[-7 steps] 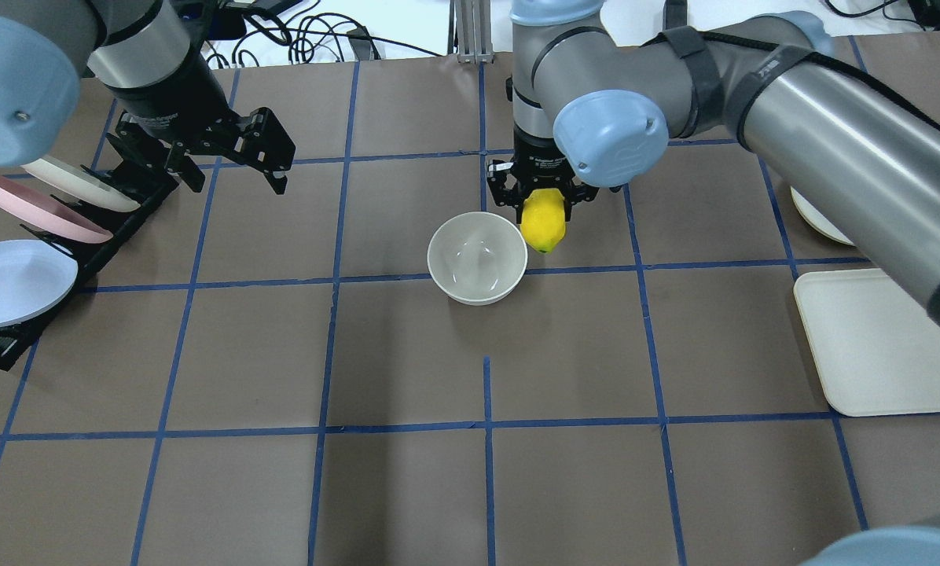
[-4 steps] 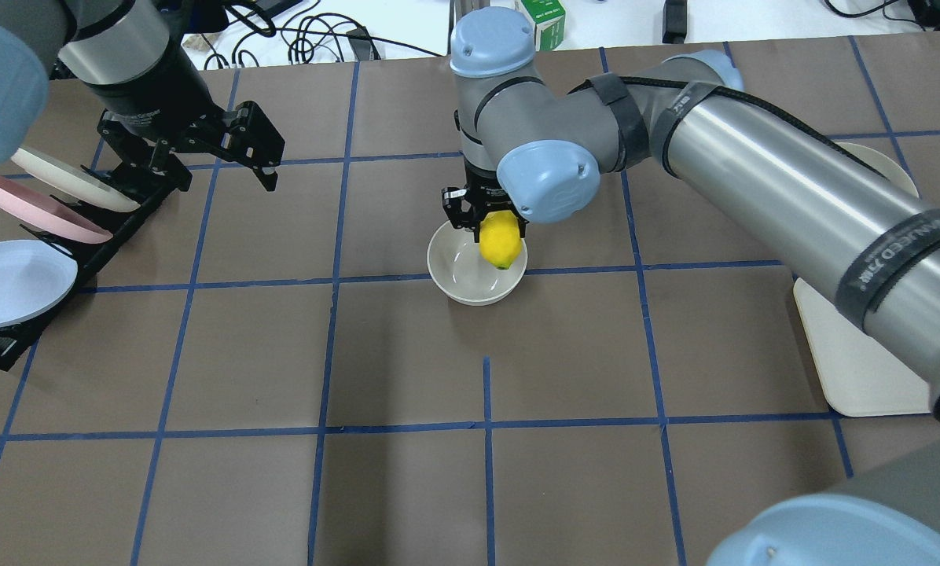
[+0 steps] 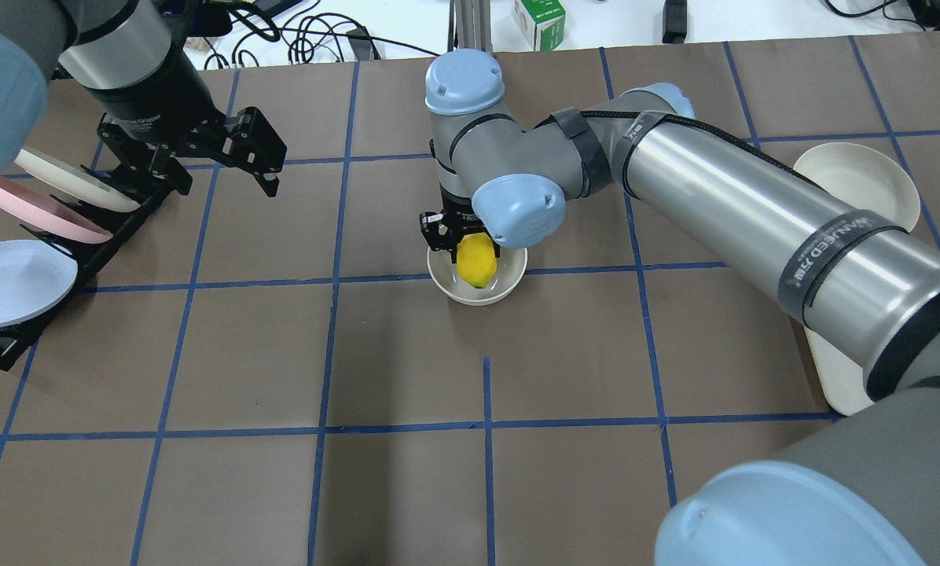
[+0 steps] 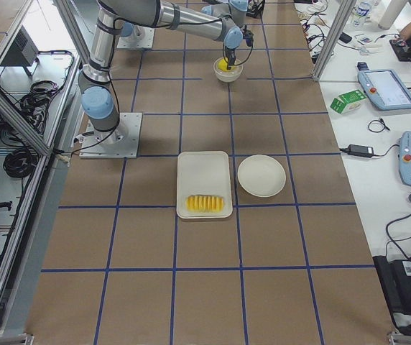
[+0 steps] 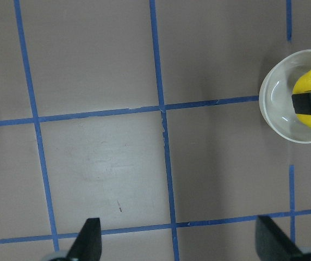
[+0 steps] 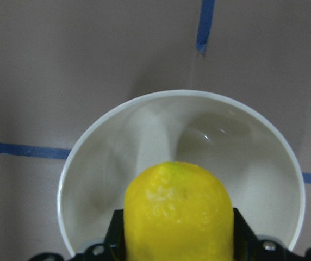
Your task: Place bowl and put lemon in it
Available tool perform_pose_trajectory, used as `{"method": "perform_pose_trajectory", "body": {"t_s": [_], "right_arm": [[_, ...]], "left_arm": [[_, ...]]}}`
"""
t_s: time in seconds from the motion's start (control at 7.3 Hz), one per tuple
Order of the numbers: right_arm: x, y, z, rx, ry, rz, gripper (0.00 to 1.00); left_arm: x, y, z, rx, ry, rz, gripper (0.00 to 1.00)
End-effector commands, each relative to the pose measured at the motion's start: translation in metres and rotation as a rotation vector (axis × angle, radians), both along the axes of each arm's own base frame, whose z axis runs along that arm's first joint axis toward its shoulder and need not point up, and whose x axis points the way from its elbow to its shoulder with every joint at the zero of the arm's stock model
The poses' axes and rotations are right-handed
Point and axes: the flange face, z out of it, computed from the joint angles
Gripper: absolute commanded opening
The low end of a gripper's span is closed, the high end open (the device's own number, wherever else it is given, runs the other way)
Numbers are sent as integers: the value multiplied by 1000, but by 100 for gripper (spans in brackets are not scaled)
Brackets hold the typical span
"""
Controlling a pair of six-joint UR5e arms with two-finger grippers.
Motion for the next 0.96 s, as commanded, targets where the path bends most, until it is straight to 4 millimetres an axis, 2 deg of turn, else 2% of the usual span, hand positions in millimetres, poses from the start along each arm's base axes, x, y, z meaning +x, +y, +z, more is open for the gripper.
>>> {"method": "perform_pose_trajectory", "body": {"t_s": [0.0,0.14,0.27,0.41,0.55,0.68,0.82], "right_arm": [[0,1,-9,-32,-13,9,55],[-1,0,-8,-38,-13,11,81],[-2,-1,-4,-46,-6,11,100],[-9,-7,10,-65,-7,-1,100],[-15,0,29,-81,-13,-4,100],[-30,3,48,-56,1,-25,100],[-52,2,76,-66,0,-59,100]], "left_arm": [[1,-4,-4,8,-13,-2,100],[1,-3,-3,5,-13,-2,100],[1,1,0,0,-13,-2,100],[1,2,2,-4,-11,-2,100],[1,0,1,-1,-11,1,100],[1,2,4,-4,-13,1,100],[0,3,3,0,-11,0,100]]}}
